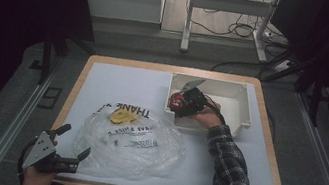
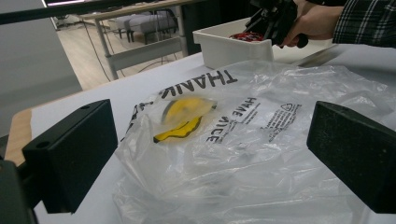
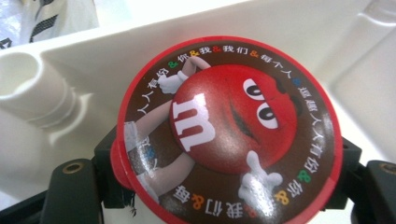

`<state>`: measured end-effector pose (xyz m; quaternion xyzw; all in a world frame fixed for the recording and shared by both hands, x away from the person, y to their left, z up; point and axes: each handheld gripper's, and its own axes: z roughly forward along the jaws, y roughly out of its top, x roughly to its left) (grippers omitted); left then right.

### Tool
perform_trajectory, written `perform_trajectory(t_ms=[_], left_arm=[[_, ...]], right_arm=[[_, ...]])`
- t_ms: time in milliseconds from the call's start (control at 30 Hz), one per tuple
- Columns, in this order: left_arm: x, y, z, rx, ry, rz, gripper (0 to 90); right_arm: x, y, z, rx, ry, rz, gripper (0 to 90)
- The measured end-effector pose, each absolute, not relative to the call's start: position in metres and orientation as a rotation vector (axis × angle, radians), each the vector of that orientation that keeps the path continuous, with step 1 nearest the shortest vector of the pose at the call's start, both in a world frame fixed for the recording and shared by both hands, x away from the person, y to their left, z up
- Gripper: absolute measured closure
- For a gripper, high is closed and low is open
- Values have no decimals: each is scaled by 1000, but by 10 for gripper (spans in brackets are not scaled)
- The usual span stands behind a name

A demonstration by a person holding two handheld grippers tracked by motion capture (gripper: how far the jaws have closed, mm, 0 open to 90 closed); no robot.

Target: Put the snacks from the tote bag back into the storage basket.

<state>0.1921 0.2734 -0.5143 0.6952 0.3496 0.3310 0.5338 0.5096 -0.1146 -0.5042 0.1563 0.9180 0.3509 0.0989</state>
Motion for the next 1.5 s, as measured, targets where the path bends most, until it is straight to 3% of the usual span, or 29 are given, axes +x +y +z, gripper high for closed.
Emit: perform_trajectory(t_ms=[1267, 1500], left_arm=[[191, 273, -514, 1658, 832, 789, 17], [191, 273, -514, 1658, 833, 789, 17]], right_arm=[[525, -118, -508, 444, 2708, 1079, 252], [525, -116, -507, 470, 2676, 1085, 193]])
